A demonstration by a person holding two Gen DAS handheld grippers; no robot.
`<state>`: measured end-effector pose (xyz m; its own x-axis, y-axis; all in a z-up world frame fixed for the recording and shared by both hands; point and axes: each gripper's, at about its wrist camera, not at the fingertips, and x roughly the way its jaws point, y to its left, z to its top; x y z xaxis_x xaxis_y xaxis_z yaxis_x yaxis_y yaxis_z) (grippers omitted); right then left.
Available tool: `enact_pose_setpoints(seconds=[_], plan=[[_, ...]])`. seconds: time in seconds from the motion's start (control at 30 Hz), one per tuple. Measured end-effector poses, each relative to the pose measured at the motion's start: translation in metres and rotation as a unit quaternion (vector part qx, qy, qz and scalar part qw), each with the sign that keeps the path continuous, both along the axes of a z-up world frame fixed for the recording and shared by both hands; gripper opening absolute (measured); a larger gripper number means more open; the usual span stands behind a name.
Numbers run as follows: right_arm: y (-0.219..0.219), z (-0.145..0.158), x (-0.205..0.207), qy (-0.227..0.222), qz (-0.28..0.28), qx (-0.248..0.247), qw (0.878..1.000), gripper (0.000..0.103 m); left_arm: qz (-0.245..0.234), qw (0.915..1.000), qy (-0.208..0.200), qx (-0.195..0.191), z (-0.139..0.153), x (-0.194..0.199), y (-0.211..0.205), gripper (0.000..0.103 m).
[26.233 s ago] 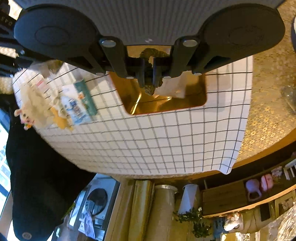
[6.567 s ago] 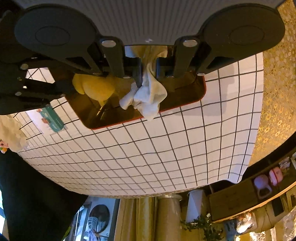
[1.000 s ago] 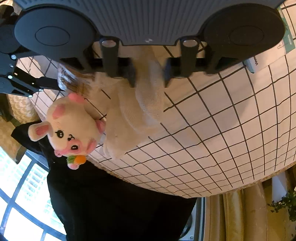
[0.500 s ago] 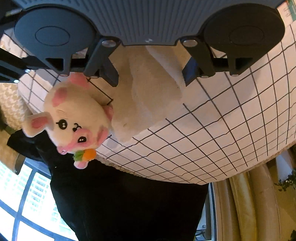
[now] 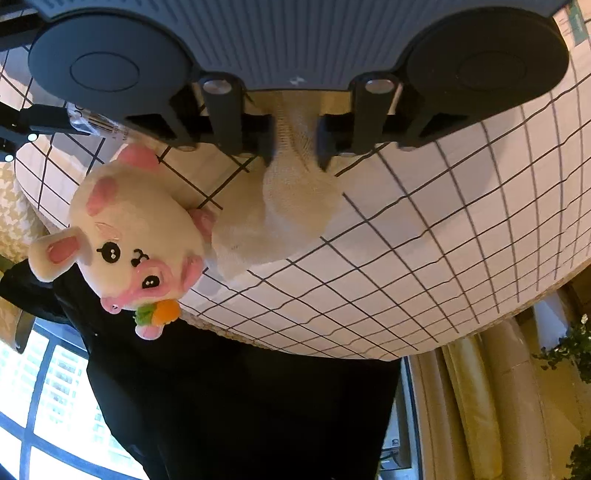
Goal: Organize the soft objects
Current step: 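Lift the bath puff with the left tool while the right tool carries the swab bag toward the tin box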
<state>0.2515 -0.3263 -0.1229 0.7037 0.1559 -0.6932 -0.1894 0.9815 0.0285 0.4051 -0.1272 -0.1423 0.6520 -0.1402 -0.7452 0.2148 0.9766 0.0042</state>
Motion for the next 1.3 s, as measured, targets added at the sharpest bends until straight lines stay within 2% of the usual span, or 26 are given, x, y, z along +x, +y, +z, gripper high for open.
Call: enact_pose_setpoints(seconds=[0.27, 0.63, 0.97, 1.3], plan=[[0.003, 0.016, -0.015, -0.005, -0.015, 0.025, 1.0, 0.046, 0.025, 0.9995, -0.007, -0.017, 0.028, -0.033, 0.021, 0.016], [0.026, 0.061, -0.057, -0.029, -0.001, 0.053, 0.998, 0.046, 0.045, 0.9978, -0.03, -0.037, 0.085, -0.102, 0.063, 0.016], [0.073, 0.103, -0.092, -0.047, 0.034, 0.076, 0.995, 0.046, 0.083, 0.995, -0.039, -0.039, 0.13, -0.179, 0.122, 0.016], [0.137, 0.127, -0.115, -0.06, 0.097, 0.079, 0.99, 0.046, 0.13, 0.9903, -0.04, -0.029, 0.15, -0.244, 0.18, 0.016]])
